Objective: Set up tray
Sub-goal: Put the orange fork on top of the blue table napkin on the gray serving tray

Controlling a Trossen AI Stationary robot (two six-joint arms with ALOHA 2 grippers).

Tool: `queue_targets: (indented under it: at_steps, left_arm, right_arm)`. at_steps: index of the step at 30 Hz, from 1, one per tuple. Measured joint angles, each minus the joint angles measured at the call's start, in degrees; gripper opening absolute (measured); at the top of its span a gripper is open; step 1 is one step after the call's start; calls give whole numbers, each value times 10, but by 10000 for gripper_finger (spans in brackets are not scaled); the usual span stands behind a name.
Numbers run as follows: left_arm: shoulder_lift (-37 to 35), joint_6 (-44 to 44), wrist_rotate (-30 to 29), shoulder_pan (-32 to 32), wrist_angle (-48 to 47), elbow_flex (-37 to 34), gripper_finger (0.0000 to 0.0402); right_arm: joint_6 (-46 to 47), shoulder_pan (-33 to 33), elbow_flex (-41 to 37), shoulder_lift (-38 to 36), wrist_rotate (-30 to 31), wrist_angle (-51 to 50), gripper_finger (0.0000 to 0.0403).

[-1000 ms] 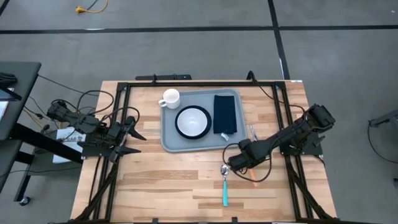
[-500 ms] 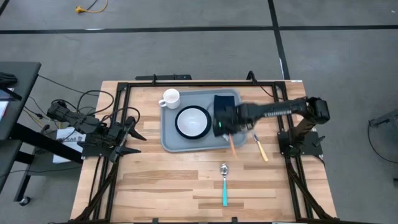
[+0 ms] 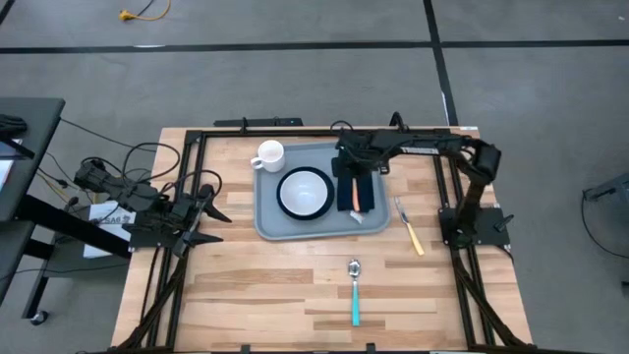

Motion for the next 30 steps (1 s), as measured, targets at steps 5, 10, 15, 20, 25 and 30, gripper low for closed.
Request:
queue_targets:
  at_steps: [5,10,15,20,25,30]
  left_arm:
    - [0,0,0,0,-4,0,231]
    - [0,0,0,0,-10,0,231]
    - [0,0,0,0,-13,0,231]
    - [0,-5,0,0,-13,0,231]
    - [0,-12,0,0,-13,0,231]
    - [0,-15,0,0,-13,0,231]
  right_arm:
    - [-18,-15,0,41,-10,-11,1]
    - [-23,-20,10,48,-5,-25,0]
    - [-24,-21,32,48,8,-31,0]
    - [-28,-21,45,54,8,-40,0]
    - [-27,-21,47,54,11,-71,0]
    - [-26,-21,47,54,14,-74,0]
